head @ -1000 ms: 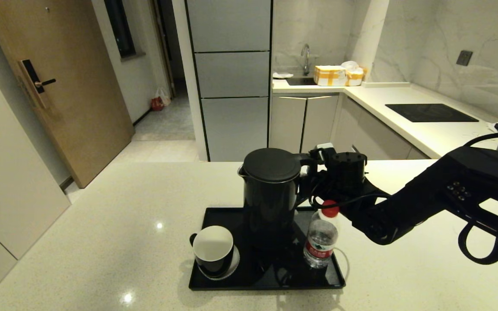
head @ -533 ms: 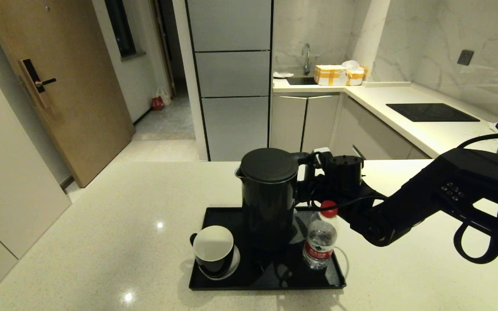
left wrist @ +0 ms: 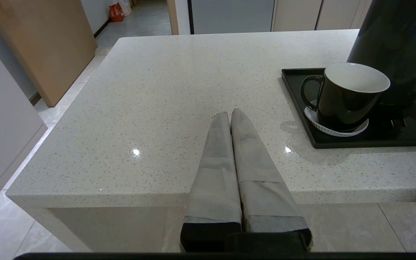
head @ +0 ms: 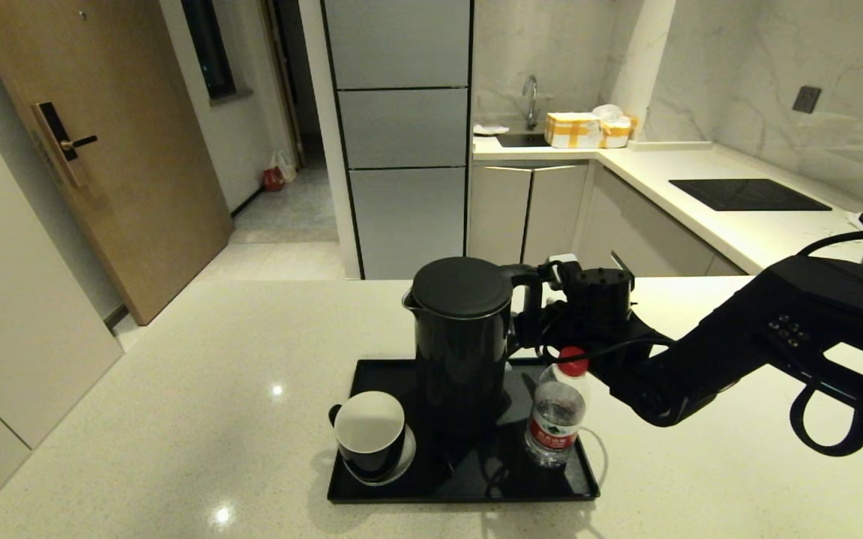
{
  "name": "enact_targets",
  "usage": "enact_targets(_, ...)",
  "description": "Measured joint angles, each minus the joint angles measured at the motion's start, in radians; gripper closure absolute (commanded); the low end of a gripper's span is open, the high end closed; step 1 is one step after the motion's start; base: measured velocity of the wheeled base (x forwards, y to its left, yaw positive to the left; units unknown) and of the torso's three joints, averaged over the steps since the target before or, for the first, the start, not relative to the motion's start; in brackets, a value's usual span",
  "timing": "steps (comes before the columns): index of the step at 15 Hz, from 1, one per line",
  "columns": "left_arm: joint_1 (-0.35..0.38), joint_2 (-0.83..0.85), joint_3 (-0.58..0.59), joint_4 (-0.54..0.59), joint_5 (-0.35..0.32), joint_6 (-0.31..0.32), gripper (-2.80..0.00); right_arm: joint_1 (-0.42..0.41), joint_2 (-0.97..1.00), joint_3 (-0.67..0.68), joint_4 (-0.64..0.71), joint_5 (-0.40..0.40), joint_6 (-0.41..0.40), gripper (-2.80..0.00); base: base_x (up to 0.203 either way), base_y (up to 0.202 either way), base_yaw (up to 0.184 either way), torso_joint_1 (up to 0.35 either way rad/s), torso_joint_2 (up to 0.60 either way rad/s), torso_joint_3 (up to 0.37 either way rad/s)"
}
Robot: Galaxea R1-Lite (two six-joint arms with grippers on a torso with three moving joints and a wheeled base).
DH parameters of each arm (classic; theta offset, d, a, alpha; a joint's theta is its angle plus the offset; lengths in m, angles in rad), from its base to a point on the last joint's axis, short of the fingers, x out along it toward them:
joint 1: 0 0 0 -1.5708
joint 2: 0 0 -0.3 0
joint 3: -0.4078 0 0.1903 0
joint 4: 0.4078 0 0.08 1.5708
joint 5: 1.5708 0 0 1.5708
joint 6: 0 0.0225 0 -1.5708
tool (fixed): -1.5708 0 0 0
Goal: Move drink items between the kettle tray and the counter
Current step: Return the kettle to its original position
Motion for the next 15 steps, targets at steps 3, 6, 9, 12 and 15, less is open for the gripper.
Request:
enact_targets(3, 0.000, 0.000, 0.000, 0.000, 0.000, 0.000, 0.00, -0.018, -0.008, 0.005, -0.001, 0.051, 0.017, -2.80, 0.000, 0.000, 0.000, 0.000, 0.00, 0.000)
enact_targets(6, 0.000, 0.000, 0.000, 0.000, 0.000, 0.000, 0.00, -0.042, -0.014, 0.012, -0.002, 0.111, 0.033, -2.80, 0.000, 0.000, 0.000, 0.000, 0.00, 0.000)
enact_targets(9, 0.000, 0.000, 0.000, 0.000, 0.000, 0.000, 0.00, -0.062, -0.017, 0.020, -0.002, 0.151, 0.038, -2.80, 0.000, 0.000, 0.000, 0.000, 0.00, 0.000)
enact_targets(12, 0.000, 0.000, 0.000, 0.000, 0.000, 0.000, 0.00, -0.082, -0.020, 0.019, -0.002, 0.192, 0.061, -2.80, 0.000, 0.000, 0.000, 0.000, 0.00, 0.000)
enact_targets(15, 0.000, 0.000, 0.000, 0.000, 0.000, 0.000, 0.00, -0.096, -0.025, 0.025, -0.002, 0.219, 0.063, -2.80, 0.000, 0.000, 0.000, 0.000, 0.00, 0.000)
